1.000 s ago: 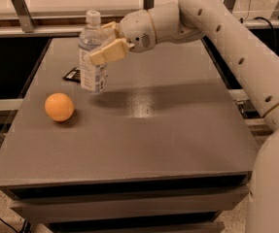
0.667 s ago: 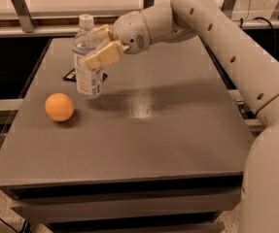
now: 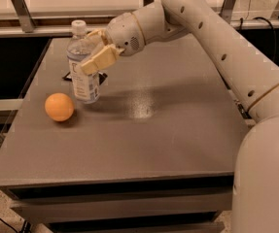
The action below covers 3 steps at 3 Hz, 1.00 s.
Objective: Move blue plastic bottle near orange
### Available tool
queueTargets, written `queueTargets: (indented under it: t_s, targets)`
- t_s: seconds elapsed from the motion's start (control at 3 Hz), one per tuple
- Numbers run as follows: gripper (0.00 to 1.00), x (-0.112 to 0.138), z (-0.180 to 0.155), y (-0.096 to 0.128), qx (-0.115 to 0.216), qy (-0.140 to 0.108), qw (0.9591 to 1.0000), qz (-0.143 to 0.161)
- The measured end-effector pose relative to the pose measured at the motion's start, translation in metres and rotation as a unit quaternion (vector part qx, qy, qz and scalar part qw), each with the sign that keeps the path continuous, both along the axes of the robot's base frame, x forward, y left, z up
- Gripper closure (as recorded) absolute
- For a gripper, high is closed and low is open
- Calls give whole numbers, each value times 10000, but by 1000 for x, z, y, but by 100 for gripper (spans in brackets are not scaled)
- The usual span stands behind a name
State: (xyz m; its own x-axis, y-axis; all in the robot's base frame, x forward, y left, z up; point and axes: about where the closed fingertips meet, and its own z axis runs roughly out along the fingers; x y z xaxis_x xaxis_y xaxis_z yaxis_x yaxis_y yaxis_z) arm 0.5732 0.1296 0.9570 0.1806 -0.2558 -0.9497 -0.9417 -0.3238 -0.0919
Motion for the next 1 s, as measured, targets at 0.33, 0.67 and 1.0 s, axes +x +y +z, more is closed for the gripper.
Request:
queueTargets:
  t_s: [0.33,0.67,1.0]
  targets:
    - [59,-4,-5,3,-71,-37,9998,159]
    - [36,-9,-11,7,-137,-65,9993,354]
    - [13,-12,-14,11,-249,-118,9982,523]
